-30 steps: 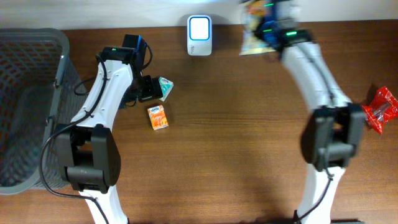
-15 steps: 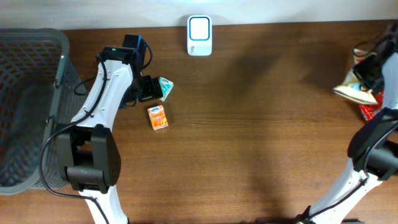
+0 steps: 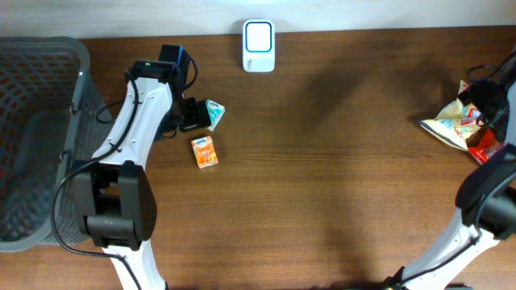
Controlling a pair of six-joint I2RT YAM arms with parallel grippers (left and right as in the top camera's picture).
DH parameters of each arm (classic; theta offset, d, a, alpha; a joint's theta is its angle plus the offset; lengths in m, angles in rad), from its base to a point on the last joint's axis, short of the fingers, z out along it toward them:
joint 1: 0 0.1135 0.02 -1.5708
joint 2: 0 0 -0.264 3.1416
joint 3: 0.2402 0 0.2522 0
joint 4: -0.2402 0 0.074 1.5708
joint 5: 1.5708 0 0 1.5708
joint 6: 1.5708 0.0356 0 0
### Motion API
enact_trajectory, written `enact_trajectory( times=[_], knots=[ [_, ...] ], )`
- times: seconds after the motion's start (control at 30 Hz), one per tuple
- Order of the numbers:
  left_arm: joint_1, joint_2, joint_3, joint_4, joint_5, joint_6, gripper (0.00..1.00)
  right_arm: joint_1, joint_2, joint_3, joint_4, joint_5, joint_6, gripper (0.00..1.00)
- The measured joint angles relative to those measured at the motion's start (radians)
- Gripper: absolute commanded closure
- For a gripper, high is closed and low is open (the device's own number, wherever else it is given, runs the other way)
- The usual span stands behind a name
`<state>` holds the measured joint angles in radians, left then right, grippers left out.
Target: Scan the item barcode
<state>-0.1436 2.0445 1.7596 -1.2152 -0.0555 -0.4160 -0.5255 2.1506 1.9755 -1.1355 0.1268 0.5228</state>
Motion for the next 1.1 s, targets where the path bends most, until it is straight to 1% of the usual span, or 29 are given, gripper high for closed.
enact_trajectory(
  times=[0.1, 0.2, 0.33, 0.43, 0.6, 0.83, 0.9, 1.0, 1.1],
  knots=[
    [0.0, 0.0, 0.0, 0.0, 0.0, 0.0, 0.01, 0.019, -0.12, -0.001, 0.014, -0.178, -0.069, 0.01],
    [0.0, 0.0, 0.0, 0.0, 0.0, 0.0, 0.01, 0.095, -0.236, 0.003, 0.031, -0.384, -0.198, 0.01],
    [0.0, 0.0, 0.0, 0.0, 0.0, 0.0, 0.01, 0.257, -0.253, 0.01, -0.022, -0.534, -0.323, 0.01],
    [0.0, 0.0, 0.0, 0.0, 0.0, 0.0, 0.01, 0.351, -0.232, 0.008, -0.025, -0.559, -0.357, 0.01],
    [0.0, 0.0, 0.0, 0.0, 0.0, 0.0, 0.01, 0.449, -0.229, 0.007, -0.025, -0.531, -0.377, 0.01],
    [0.0, 0.0, 0.0, 0.018, 0.016, -0.004, 0.01, 0.495, -0.229, 0.007, -0.025, -0.505, -0.388, 0.01],
    [0.0, 0.0, 0.0, -0.015, 0.058, -0.005, 0.01, 0.495, -0.229, 0.007, -0.025, -0.502, -0.388, 0.01],
    [-0.001, 0.0, 0.0, -0.037, 0.225, 0.009, 0.01, 0.495, -0.229, 0.007, -0.025, -0.501, -0.388, 0.02],
    [-0.025, 0.0, 0.0, -0.078, 0.308, 0.048, 0.01, 0.495, -0.229, 0.007, -0.025, -0.497, -0.389, 0.01]
  ],
)
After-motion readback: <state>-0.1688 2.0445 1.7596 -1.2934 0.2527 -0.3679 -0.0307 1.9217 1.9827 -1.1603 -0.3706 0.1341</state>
